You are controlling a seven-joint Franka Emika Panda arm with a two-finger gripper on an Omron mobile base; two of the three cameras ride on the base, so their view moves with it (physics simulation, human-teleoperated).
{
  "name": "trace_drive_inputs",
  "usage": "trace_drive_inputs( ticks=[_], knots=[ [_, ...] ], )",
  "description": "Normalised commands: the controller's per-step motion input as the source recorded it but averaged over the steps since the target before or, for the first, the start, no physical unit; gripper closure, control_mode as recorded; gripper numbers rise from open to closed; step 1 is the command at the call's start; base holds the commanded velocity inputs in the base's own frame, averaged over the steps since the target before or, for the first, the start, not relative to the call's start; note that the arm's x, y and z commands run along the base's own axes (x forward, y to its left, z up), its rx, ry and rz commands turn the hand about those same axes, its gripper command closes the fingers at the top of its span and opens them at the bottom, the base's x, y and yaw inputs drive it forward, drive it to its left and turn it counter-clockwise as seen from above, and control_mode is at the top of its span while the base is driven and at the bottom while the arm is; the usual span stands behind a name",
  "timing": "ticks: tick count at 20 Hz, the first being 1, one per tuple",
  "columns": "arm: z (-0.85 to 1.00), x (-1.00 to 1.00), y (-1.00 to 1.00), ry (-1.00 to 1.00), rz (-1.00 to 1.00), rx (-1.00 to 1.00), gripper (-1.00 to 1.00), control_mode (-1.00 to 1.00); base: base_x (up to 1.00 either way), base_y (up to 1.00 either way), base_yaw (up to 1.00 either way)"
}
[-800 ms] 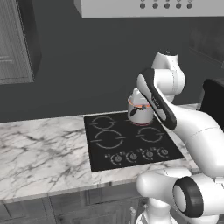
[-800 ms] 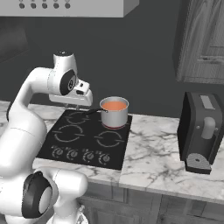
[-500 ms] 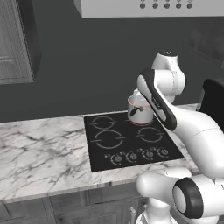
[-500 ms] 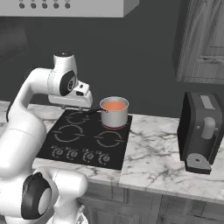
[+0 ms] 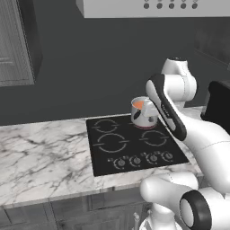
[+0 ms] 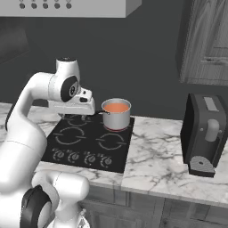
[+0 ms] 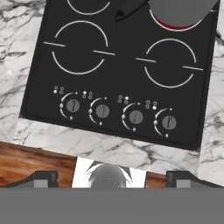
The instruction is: Wait until the marinara sauce is simmered to a deep red color and then turn off the stove.
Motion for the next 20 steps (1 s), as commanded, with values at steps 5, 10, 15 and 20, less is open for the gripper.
trace_drive_inputs(
  ticks=[5,10,15,20],
  knots=[
    [-0.02,-0.23,-0.23,0.08,0.32,-0.08,-1.0,-1.0,0.0,0.0,0.0],
    [-0.14,-0.25,-0.19,0.05,0.47,-0.03,-1.0,-1.0,0.0,0.0,0.0],
    [-0.23,-0.27,-0.02,0.06,0.56,-0.01,-1.0,-1.0,0.0,0.0,0.0],
    [-0.28,-0.3,0.0,0.02,0.58,0.0,-1.0,-1.0,0.0,0.0,0.0]
  ],
)
